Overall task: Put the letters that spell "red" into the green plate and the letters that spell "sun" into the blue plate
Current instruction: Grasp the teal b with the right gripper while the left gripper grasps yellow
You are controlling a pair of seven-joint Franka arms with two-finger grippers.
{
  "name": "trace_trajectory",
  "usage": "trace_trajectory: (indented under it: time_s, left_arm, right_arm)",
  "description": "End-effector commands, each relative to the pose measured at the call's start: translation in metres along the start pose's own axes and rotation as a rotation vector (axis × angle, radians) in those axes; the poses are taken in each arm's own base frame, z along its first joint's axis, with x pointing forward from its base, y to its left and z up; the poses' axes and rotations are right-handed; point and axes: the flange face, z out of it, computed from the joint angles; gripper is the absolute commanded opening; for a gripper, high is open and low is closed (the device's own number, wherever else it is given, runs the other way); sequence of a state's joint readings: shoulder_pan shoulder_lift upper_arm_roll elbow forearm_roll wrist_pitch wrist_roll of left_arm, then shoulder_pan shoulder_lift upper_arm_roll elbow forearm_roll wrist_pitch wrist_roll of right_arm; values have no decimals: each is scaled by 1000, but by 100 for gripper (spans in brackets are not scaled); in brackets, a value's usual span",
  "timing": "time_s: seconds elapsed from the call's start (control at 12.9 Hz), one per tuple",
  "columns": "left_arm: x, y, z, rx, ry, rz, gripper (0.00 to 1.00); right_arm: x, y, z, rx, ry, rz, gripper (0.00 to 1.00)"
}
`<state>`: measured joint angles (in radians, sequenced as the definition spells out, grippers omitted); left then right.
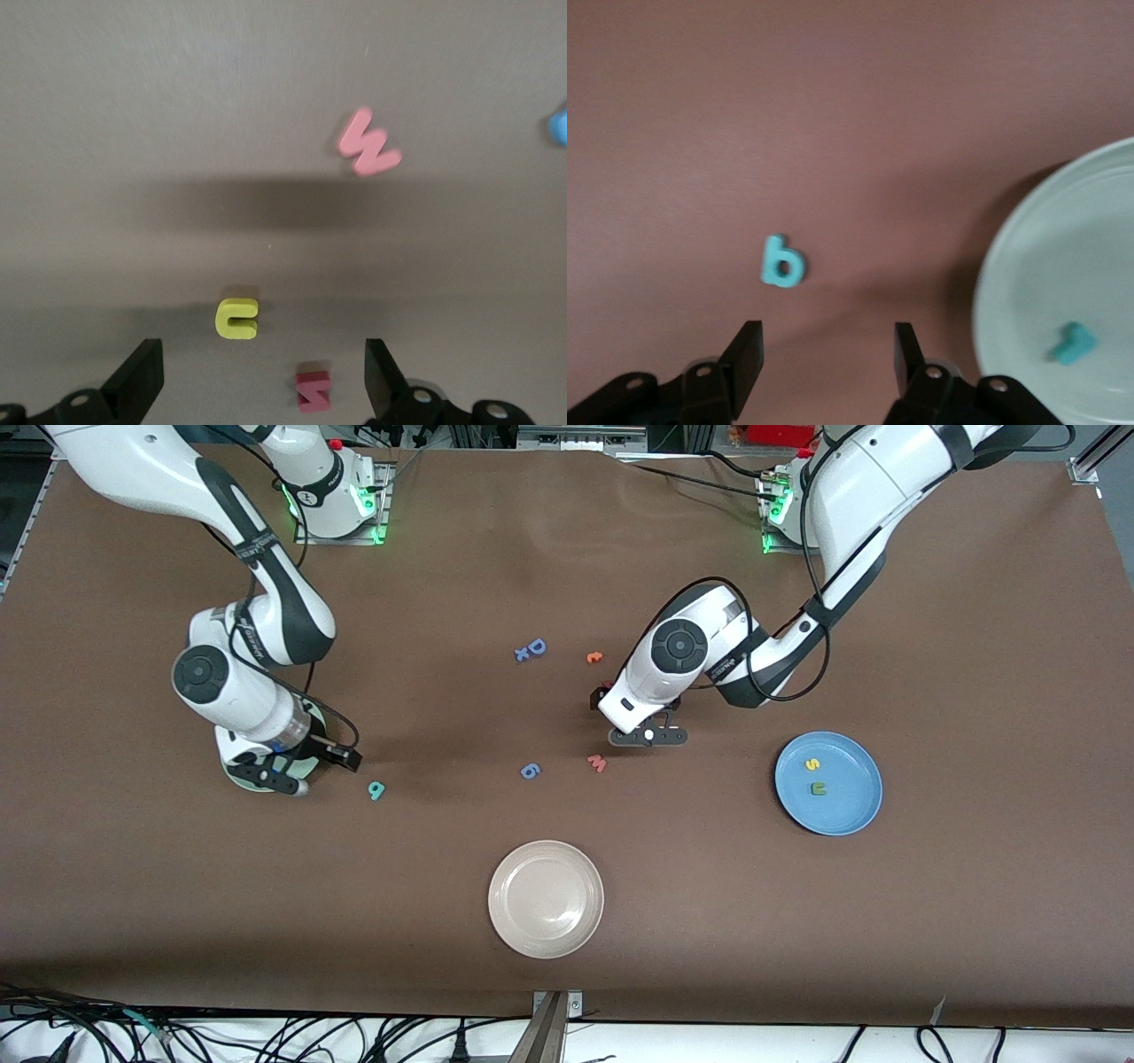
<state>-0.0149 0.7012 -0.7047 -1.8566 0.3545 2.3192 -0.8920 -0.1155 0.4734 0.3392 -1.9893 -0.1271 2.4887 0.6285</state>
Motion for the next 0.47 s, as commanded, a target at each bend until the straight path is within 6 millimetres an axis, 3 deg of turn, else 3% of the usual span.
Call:
trace_trajectory:
  time_s: [0.0, 0.23, 0.39]
  left_arm:
    - [-13, -7, 19, 48, 27, 52, 100]
    - [-13, -6, 34, 55, 31, 79, 100]
    - [-21, 1, 40, 44, 32, 74, 100]
  right_arm:
    - [25, -20, 21, 20, -9, 53, 68]
    - [25, -24, 51, -6, -30, 91, 68]
    - [28, -14, 66, -32, -36, 101, 68]
